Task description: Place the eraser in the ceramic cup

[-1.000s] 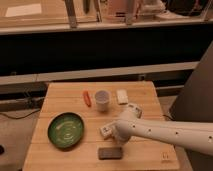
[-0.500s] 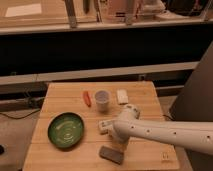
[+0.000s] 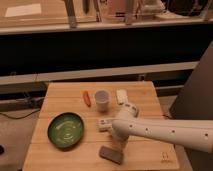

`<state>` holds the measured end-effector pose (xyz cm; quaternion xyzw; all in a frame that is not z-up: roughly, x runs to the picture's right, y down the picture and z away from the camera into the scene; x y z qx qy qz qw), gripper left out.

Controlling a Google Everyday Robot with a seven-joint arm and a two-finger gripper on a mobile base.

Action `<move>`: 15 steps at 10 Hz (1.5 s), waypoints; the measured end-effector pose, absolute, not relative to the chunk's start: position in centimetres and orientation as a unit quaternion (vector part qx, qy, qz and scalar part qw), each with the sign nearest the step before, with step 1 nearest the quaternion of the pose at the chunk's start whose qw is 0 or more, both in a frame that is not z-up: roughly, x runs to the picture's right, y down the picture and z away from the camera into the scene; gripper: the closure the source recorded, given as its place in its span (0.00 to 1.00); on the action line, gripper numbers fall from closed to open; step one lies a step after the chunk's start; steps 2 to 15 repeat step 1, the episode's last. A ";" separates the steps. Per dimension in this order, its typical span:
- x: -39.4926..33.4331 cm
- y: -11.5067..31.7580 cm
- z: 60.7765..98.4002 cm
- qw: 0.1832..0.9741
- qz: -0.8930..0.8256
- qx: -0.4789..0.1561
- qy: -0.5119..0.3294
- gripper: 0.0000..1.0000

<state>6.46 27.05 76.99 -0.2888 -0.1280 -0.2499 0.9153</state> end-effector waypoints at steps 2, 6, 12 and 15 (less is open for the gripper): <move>6.7 27.0 76.9 0.916 -0.248 -0.289 -0.123 0.69; 6.7 27.0 76.9 0.916 -0.248 -0.289 -0.123 0.69; 6.7 27.0 76.9 0.916 -0.248 -0.289 -0.123 0.69; 6.7 27.0 76.9 0.916 -0.248 -0.289 -0.123 0.69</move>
